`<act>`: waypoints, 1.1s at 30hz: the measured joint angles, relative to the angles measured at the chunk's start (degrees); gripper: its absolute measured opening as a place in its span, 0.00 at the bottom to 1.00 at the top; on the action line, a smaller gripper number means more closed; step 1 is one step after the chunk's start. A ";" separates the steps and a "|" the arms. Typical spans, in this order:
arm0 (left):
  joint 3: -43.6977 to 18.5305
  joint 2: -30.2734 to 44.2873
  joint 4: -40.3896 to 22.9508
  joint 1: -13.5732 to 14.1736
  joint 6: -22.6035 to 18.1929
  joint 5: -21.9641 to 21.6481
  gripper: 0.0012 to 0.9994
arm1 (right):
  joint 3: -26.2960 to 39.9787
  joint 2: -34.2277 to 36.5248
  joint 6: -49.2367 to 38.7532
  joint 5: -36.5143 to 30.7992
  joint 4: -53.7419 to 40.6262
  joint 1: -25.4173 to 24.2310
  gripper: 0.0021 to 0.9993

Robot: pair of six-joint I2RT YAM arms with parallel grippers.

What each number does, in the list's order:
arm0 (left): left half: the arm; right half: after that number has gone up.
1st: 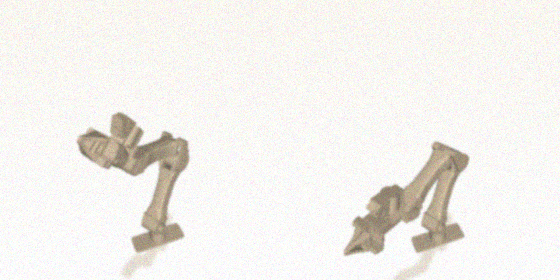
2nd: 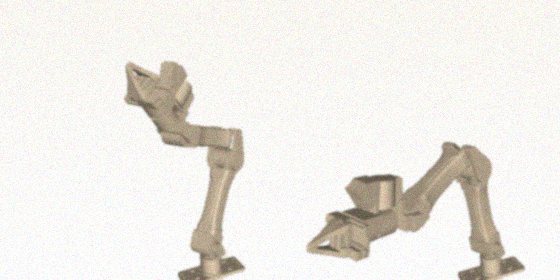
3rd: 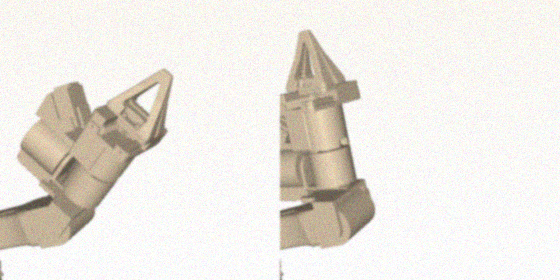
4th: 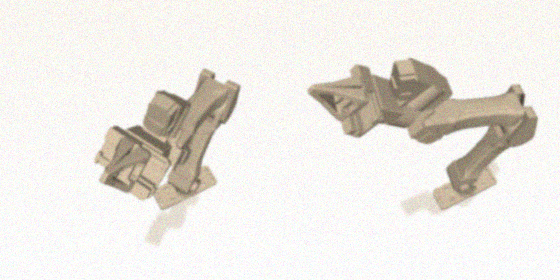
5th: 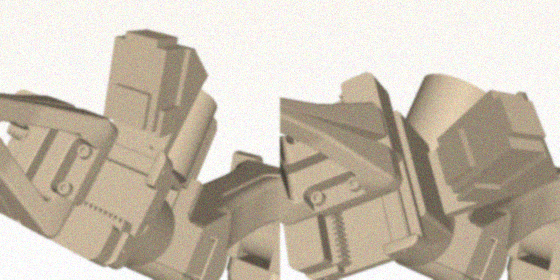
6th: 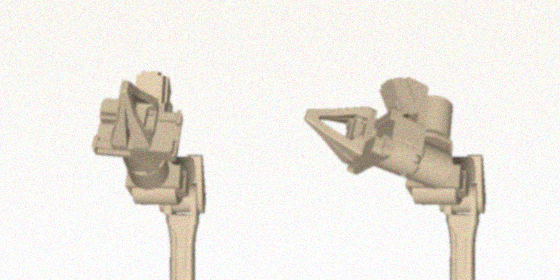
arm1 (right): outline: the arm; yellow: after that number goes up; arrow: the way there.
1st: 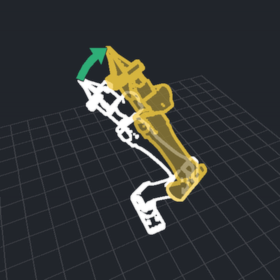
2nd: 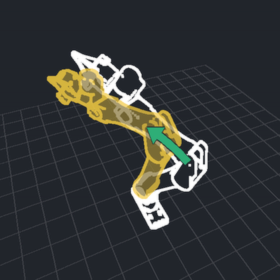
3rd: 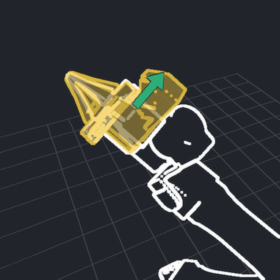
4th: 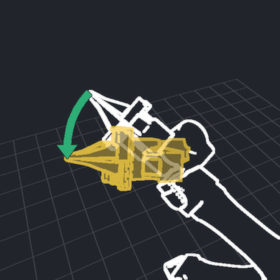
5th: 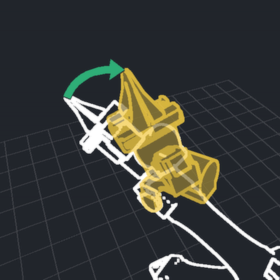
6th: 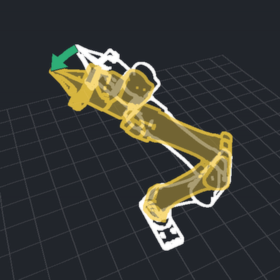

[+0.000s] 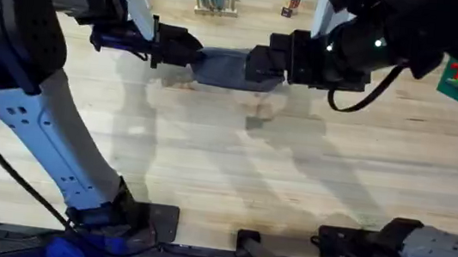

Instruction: Unzip the bag, pick up the pens from the table one at a time and place them inside, then zip the bag closed.

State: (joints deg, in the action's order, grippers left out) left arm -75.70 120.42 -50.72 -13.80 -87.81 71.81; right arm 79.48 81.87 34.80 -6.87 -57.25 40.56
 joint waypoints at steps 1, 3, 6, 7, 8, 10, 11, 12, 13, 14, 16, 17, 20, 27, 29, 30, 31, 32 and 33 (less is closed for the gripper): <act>0.00 0.00 0.00 0.00 0.00 0.00 0.04 | 0.00 0.00 -0.11 0.01 0.00 0.00 1.00; 0.00 0.00 0.02 0.00 0.00 0.00 0.04 | 0.00 0.00 -0.14 0.02 0.00 0.00 1.00; 0.00 0.00 0.02 0.00 0.02 0.00 0.04 | 0.00 0.00 -0.15 0.02 0.00 0.00 1.00; 0.00 0.00 0.06 0.00 0.02 0.00 0.04 | -0.01 -0.01 -0.15 0.00 0.00 0.00 1.00; 0.00 0.00 0.16 0.00 0.08 0.00 0.04 | 0.00 -0.01 -0.15 0.01 0.00 0.00 1.00; 0.00 0.00 0.22 0.00 0.17 -0.02 0.04 | 0.00 -0.02 -0.15 0.00 0.03 0.00 1.00; 0.00 0.00 0.28 0.00 0.17 -0.02 0.04 | 0.00 0.00 -0.15 0.01 0.15 0.00 1.00; 0.00 0.00 0.33 0.00 0.17 -0.02 0.04 | 0.00 0.00 -0.15 0.00 0.39 0.00 1.00; 0.00 0.00 0.37 0.00 0.17 -0.02 0.04 | 0.00 0.00 -0.16 0.00 0.89 0.00 1.00; 0.00 0.00 0.38 0.00 0.19 -0.02 0.04 | -0.01 0.00 -0.16 0.00 1.48 0.00 1.00; 0.00 0.00 0.39 0.00 0.17 -0.02 0.04 | 0.00 0.00 -0.17 0.00 3.01 0.00 1.00; 0.00 0.00 0.39 0.00 0.18 -0.02 0.04 | 0.00 0.00 -0.16 0.00 3.57 0.00 1.00; 0.00 0.00 0.39 0.00 0.19 -0.02 0.04 | 0.00 0.00 -0.15 0.00 4.74 0.00 1.00; 0.00 0.00 0.39 0.00 0.20 -0.02 0.04 | 0.45 1.05 -0.06 0.00 6.24 0.00 1.00; 0.00 0.00 0.39 0.00 0.20 -0.02 0.04 | 1.30 2.87 -0.06 0.00 7.42 0.00 1.00; 0.00 0.00 0.39 0.00 0.20 -0.02 0.04 | 1.87 4.00 -0.06 0.00 7.78 0.00 1.00; 0.00 0.00 0.39 0.00 0.20 -0.02 0.04 | 2.55 5.21 -0.06 0.00 7.78 0.00 1.00; 0.00 0.00 0.39 0.00 0.20 -0.02 0.04 | 3.41 6.71 -0.06 0.02 7.76 0.00 1.00; 0.00 0.00 0.39 0.00 0.20 -0.02 0.04 | 4.14 7.94 -0.06 0.00 7.76 0.00 1.00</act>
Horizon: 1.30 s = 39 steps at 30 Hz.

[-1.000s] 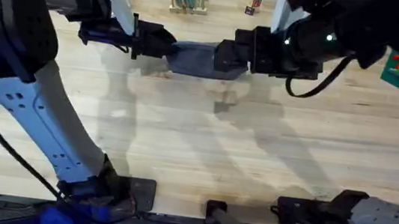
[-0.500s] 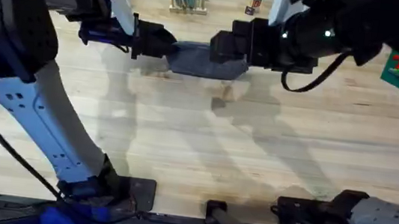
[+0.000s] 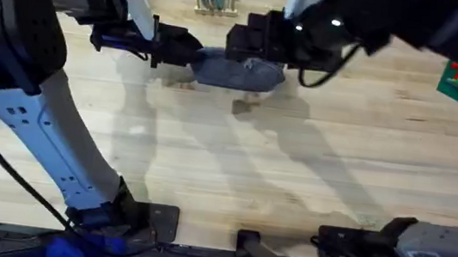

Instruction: Unzip the bag, pick up the pens from the table one at a time and place them inside, then zip the bag closed.

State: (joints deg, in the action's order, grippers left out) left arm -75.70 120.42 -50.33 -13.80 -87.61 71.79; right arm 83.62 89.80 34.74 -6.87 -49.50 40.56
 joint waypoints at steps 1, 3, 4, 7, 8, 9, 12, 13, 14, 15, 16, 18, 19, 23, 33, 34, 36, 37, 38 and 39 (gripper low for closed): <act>0.00 0.00 0.00 0.00 0.00 0.00 0.04 | 0.82 1.36 -0.04 0.01 0.04 0.00 1.00; 0.00 0.00 0.00 0.00 0.00 0.00 0.04 | 2.76 4.40 -0.16 0.00 -0.06 0.00 1.00; 0.00 0.00 0.00 0.00 0.00 0.00 0.04 | 3.86 5.91 -0.36 0.00 -0.09 0.00 1.00; 0.00 0.00 0.00 0.00 0.00 0.00 0.04 | 7.19 10.40 -0.72 0.01 -0.77 -0.07 1.00; 0.00 0.00 0.02 0.00 0.00 0.00 0.04 | 8.21 11.82 -0.76 0.02 -1.18 -0.13 1.00; 0.00 0.00 0.00 0.00 0.00 0.00 0.04 | 8.89 12.82 -0.79 0.00 -1.41 -0.20 1.00; 0.00 0.00 0.04 0.00 0.00 0.00 0.04 | 9.97 14.96 -0.94 0.02 -1.46 -0.49 1.00; 0.00 0.00 0.04 0.00 0.00 -0.01 0.04 | 10.10 15.36 -0.94 0.01 -1.41 -0.67 1.00; 0.00 0.00 0.06 0.00 0.00 0.00 0.04 | 10.20 15.62 -0.94 0.02 -1.40 -0.93 1.00; 0.00 0.00 0.09 0.00 0.00 0.00 0.04 | 10.22 15.84 -0.94 0.00 -1.40 -1.21 1.00; 0.00 0.00 0.11 0.00 0.00 -0.01 0.04 | 10.29 16.05 -0.95 0.00 -1.41 -1.49 1.00; 0.00 0.00 0.13 0.00 0.00 0.00 0.04 | 10.33 16.47 -0.94 0.00 -1.25 -1.92 1.00; 0.00 0.00 0.15 0.00 0.00 0.00 0.04 | 10.35 16.74 -0.94 -0.01 -1.08 -2.18 1.00; 0.00 0.00 0.20 0.00 0.00 0.00 0.04 | 10.37 17.86 -0.96 -0.02 0.48 -2.83 1.00; 0.00 0.00 0.20 0.00 0.02 -0.02 0.04 | 10.46 21.35 -1.60 -0.42 3.13 -2.86 0.99; 0.00 0.00 0.22 0.00 0.02 -0.02 0.04 | 10.46 21.44 -1.60 -0.44 3.49 -2.86 0.99; 0.00 0.00 0.22 0.00 0.02 -0.02 0.04 | 10.46 21.44 -1.55 -0.45 4.11 -2.88 0.97; 0.00 0.00 0.22 0.00 0.02 -0.02 0.04 | 10.48 21.44 -1.47 -0.44 4.32 -2.89 0.96; 0.00 0.00 0.22 0.00 0.02 -0.02 0.04 | 10.51 21.44 -1.32 -0.36 4.32 -2.96 0.96; 0.00 0.00 0.22 0.00 0.02 -0.02 0.04 | 10.51 21.44 -1.22 -0.14 4.19 -2.97 0.94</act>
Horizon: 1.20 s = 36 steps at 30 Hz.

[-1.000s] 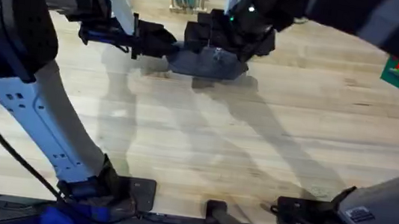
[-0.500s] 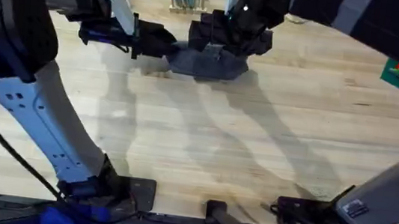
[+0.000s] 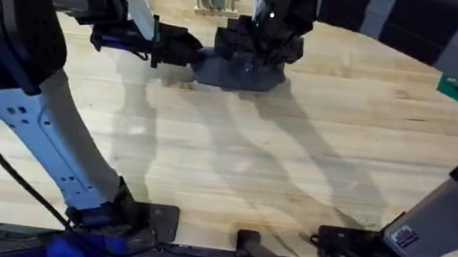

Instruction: Unzip the bag, pick up the pens from the table one at a time and place them inside, then zip the bag closed.

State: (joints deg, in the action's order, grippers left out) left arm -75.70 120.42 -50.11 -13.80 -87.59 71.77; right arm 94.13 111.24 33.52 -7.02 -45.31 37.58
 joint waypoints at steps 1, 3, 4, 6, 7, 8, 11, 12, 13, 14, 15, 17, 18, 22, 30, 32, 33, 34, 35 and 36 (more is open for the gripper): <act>0.00 0.00 0.00 0.00 0.00 0.00 0.04 | 0.02 0.00 0.13 0.22 -0.30 0.00 0.93; 0.00 0.01 0.00 0.00 0.00 0.00 0.04 | 0.19 0.00 0.37 0.40 -1.48 0.00 0.92; 0.00 0.00 0.00 0.00 0.00 0.00 0.04 | 0.24 0.00 0.49 0.44 -1.78 0.00 0.92; 0.00 0.00 0.00 0.00 0.00 0.00 0.04 | 0.34 0.00 0.61 0.57 -2.08 0.00 0.92; 0.00 0.00 -0.02 0.00 0.00 0.00 0.04 | 0.35 0.00 0.78 0.59 -2.17 0.00 0.92; 0.00 0.00 0.00 0.00 0.00 0.00 0.04 | 0.35 0.00 0.94 0.62 -2.20 0.00 0.92; 0.00 0.00 -0.02 0.00 0.00 0.00 0.04 | 0.35 0.00 1.44 0.64 -2.28 0.00 0.92; 0.00 0.00 0.00 0.00 0.00 0.00 0.04 | 0.35 0.00 1.53 0.64 -2.28 0.02 0.92; 0.00 0.00 -0.01 0.00 0.00 0.00 0.04 | 0.35 0.00 1.69 0.64 -2.28 0.00 0.91; 0.00 0.00 0.00 0.00 0.00 0.00 0.04 | 0.35 0.00 1.91 0.64 -2.28 0.00 0.91; 0.00 0.00 0.00 0.00 0.00 0.00 0.04 | 0.35 0.00 2.08 0.64 -2.31 0.00 0.91; 0.00 0.00 0.00 0.00 0.00 0.00 0.04 | 0.35 0.00 2.38 0.64 -2.31 0.00 0.90; 0.00 0.00 0.00 0.00 0.00 0.00 0.04 | 0.35 0.00 2.56 0.62 -2.31 0.00 0.89; 0.00 0.00 0.00 0.00 0.00 0.00 0.04 | 0.35 0.00 3.37 0.71 -2.24 0.02 0.85; 0.00 0.00 0.00 0.00 0.00 0.00 0.04 | 0.35 0.00 4.04 1.83 -2.27 0.02 0.81; 0.00 0.00 0.00 0.00 0.00 0.00 0.04 | 0.35 0.06 4.20 1.91 -2.28 0.05 0.79; 0.00 0.00 0.00 0.00 0.00 0.00 0.04 | 0.35 0.12 4.20 1.93 -2.28 0.08 0.78; 0.00 0.00 0.00 0.00 0.00 0.00 0.04 | 0.35 0.28 4.20 1.93 -2.26 0.13 0.76; 0.00 0.00 0.00 0.00 0.00 0.00 0.04 | 0.40 0.57 4.22 1.93 -2.23 0.17 0.74; 0.00 0.00 0.00 0.00 0.00 0.00 0.04 | 0.46 0.91 4.22 1.93 -2.19 0.21 0.72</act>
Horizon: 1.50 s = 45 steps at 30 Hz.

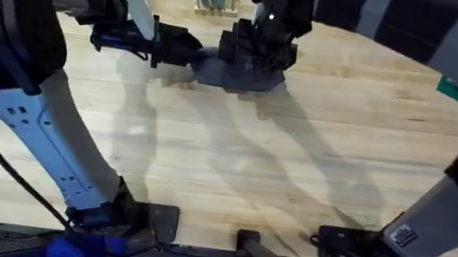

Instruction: Unzip the bag, pick up the pens from the table one at a time and place them inside, then zip the bag closed.

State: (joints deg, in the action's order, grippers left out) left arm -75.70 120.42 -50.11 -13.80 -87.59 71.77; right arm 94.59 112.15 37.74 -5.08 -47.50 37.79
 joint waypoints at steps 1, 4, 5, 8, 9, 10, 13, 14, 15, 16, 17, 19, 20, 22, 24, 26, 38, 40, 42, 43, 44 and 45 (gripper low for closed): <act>0.00 0.00 0.00 0.00 0.00 0.00 0.04 | 0.06 0.51 -0.02 0.00 0.10 0.03 0.71; 0.00 0.00 -0.02 0.02 0.00 0.00 0.04 | 0.09 1.91 -0.06 -0.07 0.25 0.01 0.56; 0.00 0.00 -0.02 0.04 0.00 0.00 0.04 | 0.09 2.29 -0.03 -0.07 0.35 0.01 0.51; 0.00 0.00 -0.02 0.07 0.00 -0.02 0.04 | 0.09 2.61 -0.02 -0.07 0.45 0.01 0.45; 0.00 0.00 -0.01 0.07 0.00 -0.02 0.04 | 0.09 2.60 -0.04 -0.07 0.46 0.01 0.44; 0.00 0.00 -0.02 0.04 0.00 -0.02 0.04 | 0.09 2.59 -0.06 -0.07 0.51 0.01 0.43; 0.00 0.00 0.00 0.04 0.00 -0.02 0.04 | 0.09 2.61 -0.19 -0.30 0.49 0.01 0.33; 0.00 0.00 0.00 0.04 0.00 -0.02 0.04 | 0.09 2.59 -0.24 -0.37 0.48 0.01 0.30; 0.00 0.00 0.00 0.04 0.00 -0.02 0.04 | 0.09 2.61 -0.24 -0.54 0.48 0.01 0.26; 0.00 0.00 0.00 0.04 -0.01 -0.02 0.04 | 0.09 2.59 -0.26 -0.72 0.50 0.01 0.23; 0.00 0.00 0.00 0.04 0.00 -0.02 0.04 | 0.09 2.61 -0.26 -0.76 0.52 0.01 0.19; 0.00 0.00 0.00 0.04 0.00 -0.02 0.04 | 0.09 2.61 -0.30 -0.75 0.56 0.01 0.13; 0.00 0.00 0.00 0.04 0.00 -0.02 0.04 | 0.09 2.61 -0.31 -0.74 0.56 0.03 0.10; 0.00 0.00 0.01 0.04 0.00 -0.02 0.04 | 0.09 2.61 -0.46 -0.72 0.61 0.03 0.04; 0.00 0.00 0.00 0.04 0.00 -0.02 0.04 | 0.09 2.61 -0.48 -0.74 0.59 0.03 0.03; 0.00 0.00 0.00 0.04 0.00 -0.02 0.04 | 0.09 2.60 -0.49 -0.74 0.60 0.03 0.03; 0.00 0.00 0.02 0.04 0.00 -0.02 0.04 | 0.09 2.60 -0.71 -1.51 0.28 0.28 0.03; 0.00 0.00 0.00 0.04 0.00 -0.02 0.04 | 0.09 2.61 -0.72 -1.86 0.00 0.47 0.03; 0.00 0.00 0.00 0.04 0.00 -0.02 0.04 | 0.13 2.60 -0.72 -2.33 -0.44 0.68 0.03; 0.00 0.00 0.00 0.04 0.00 -0.02 0.04 | 0.19 2.59 -0.72 -2.55 -0.70 0.77 0.03; 0.00 0.00 0.00 0.04 0.00 -0.02 0.04 | 0.38 2.61 -0.72 -2.73 -1.07 0.80 0.03; 0.00 0.00 0.00 0.04 0.00 -0.02 0.04 | 0.70 2.61 -0.72 -2.77 -1.51 0.82 0.03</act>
State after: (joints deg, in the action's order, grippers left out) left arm -75.70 120.42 -50.11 -13.76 -87.59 71.75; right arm 95.28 114.76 37.01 -7.86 -49.01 38.61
